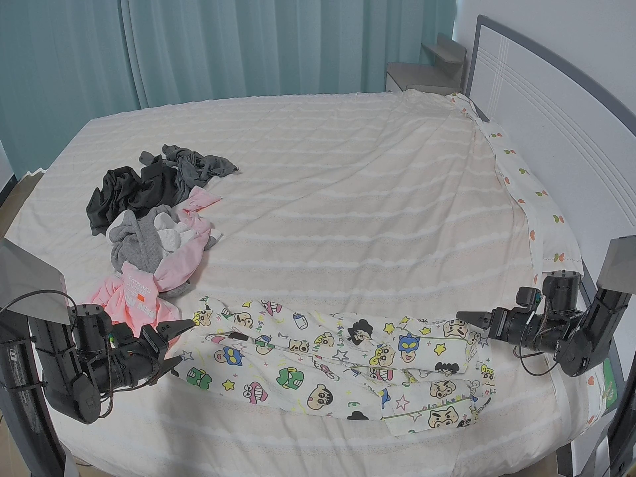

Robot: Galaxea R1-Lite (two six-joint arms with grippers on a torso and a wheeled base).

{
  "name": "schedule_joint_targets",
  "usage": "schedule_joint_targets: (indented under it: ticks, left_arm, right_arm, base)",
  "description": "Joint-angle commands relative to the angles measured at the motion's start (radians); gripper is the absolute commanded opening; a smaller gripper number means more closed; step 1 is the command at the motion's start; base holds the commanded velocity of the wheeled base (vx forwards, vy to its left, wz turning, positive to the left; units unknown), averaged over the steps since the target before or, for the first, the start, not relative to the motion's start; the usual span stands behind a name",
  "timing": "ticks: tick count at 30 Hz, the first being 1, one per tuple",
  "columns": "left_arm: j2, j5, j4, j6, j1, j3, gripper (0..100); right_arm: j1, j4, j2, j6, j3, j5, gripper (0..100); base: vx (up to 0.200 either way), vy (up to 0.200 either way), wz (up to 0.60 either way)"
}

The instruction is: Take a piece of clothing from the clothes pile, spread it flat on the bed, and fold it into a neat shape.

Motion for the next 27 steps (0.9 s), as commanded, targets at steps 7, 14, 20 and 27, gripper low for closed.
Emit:
schedule_joint_targets:
  ticks: [7, 14, 20, 27]
  left_arm:
    - [0.019, 0.000, -0.018, 0.047, 0.001, 0.002, 100]
    - [0.020, 0.000, -0.018, 0.053, 0.001, 0.004, 100]
    - [0.020, 0.000, -0.018, 0.053, 0.000, 0.004, 100]
    - [0.020, 0.000, -0.018, 0.053, 0.000, 0.004, 100]
  right_arm:
    - [0.074, 0.472, -0.063, -0.133, -0.359, -0.081, 100]
    - [0.080, 0.469, -0.057, -0.142, -0.315, -0.079, 100]
    - [0.100, 0.469, -0.056, -0.172, -0.263, -0.079, 100]
    - [0.113, 0.468, -0.051, -0.173, -0.252, -0.079, 100]
  base:
    - [0.000, 0.000, 0.00]
    - [0.000, 0.000, 0.00]
    - [0.000, 0.000, 0.00]
    - [0.000, 0.000, 0.00]
